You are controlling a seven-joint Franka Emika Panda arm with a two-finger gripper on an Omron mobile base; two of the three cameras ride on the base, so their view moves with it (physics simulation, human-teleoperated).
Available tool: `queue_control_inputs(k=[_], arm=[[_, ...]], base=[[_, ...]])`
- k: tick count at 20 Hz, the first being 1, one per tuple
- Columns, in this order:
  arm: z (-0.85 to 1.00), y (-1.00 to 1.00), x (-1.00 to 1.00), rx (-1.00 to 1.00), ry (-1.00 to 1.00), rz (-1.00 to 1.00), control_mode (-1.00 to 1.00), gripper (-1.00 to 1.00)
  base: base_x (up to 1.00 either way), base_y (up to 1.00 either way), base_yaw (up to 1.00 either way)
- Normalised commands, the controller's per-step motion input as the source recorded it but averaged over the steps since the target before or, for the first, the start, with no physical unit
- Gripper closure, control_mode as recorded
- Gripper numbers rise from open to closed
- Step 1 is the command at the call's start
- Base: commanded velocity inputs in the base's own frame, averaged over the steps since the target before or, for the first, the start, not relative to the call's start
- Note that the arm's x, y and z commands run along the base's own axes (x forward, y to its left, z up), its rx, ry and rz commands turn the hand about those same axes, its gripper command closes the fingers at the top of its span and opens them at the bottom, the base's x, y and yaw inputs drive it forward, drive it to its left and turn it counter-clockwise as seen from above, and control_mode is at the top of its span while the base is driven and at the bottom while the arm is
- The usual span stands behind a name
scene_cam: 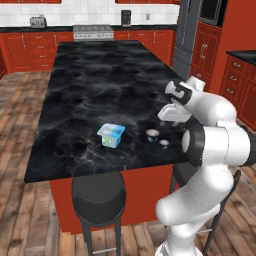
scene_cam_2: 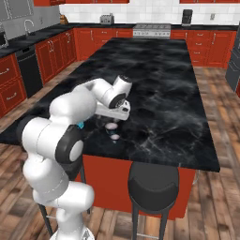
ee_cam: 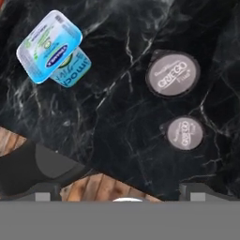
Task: Stack the yogurt containers by placing the smaller containers on top of the larger containers.
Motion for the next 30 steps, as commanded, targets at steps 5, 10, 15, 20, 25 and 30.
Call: queue_control_inputs(k=[5,10,15,20,25,30], arm=[[-0.24,-0.09,0.29,0.08,0.09,0.00,-1.00,-1.00],[-0.13,-0.02,0.27,0.00,0.00,0.00,-1.00,-1.00],[-0.36,0.00,0.34,0.03,0.03,0.00,-1.00,-1.00],[-0.34,0.00,0.33,0.10,0.04,0.00,-1.00,-1.00],[-0.29,0.00,0.27,0.08,0.03,0.00,-1.00,-1.00],[-0.23,0.00,0.23,0.05,0.06,0.00,-1.00,-1.00]], base=[[0.00,0.00,0.00],[0.00,0.00,0.00],[0.00,0.00,0.00],[0.00,0.00,0.00],[0.00,0.00,0.00],[0.00,0.00,0.00]])
